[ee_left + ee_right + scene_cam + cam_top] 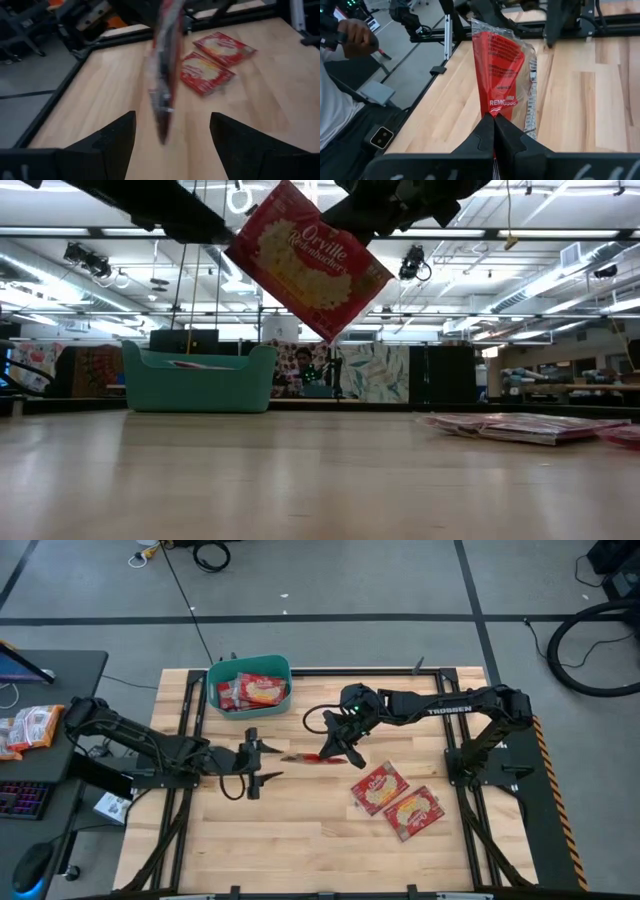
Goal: Sort popcorn bags into baskets
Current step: Put the popcorn sachet into the bin
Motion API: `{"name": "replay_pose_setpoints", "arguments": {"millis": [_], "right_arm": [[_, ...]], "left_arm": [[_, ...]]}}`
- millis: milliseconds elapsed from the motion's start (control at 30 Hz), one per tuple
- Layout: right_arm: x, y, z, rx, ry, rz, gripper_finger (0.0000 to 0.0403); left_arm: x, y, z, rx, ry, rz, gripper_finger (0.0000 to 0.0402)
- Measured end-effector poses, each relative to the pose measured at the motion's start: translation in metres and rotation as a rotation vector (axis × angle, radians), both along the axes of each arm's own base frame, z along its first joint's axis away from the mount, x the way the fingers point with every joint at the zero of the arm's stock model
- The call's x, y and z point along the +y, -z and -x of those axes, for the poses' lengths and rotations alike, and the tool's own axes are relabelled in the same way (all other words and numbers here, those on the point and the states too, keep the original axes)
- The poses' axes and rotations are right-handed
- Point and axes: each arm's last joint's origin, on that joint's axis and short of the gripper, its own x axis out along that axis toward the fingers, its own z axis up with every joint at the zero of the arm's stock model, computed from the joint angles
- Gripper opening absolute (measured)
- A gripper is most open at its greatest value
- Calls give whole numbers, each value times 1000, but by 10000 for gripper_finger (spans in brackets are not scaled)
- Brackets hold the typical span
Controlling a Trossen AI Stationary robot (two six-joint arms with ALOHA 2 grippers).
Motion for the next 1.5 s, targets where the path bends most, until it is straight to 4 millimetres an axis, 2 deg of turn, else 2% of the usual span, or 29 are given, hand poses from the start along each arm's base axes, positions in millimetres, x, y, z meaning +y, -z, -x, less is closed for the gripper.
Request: {"name": "replay_pose_setpoints", "arguments": {"millis": [267,367,500,633,800,967,1100,1300,1400,1500], "right_arm": [[8,-7,-4,-70,-12,-16,4],[11,-7,-5,-69,-21,-19,4],[13,-8,-5,-71,-15,-24,4],[16,-11,-7,-92,3,-23,4],[16,-10,-6,-87,5,-25,8],[17,-10,-4,-64,4,-25,46],[10,-27,11,-85,26,-11,93],[-2,-64,57,-72,245,107,137],[6,-75,76,-55,311,145,140],[19,-74,89,-56,343,145,139]], "left_arm": [[10,16,-26,10,-6,3,257],[13,18,-32,-7,-18,9,242],[15,16,-33,-35,-16,21,189],[14,11,-35,-78,56,57,119],[14,10,-35,-88,66,66,33],[14,10,-35,-88,61,88,24],[20,11,-35,-74,27,82,37],[49,13,-33,-35,-100,76,25],[66,9,-31,-55,-168,77,30],[82,1,-23,-89,-238,76,36]]}}
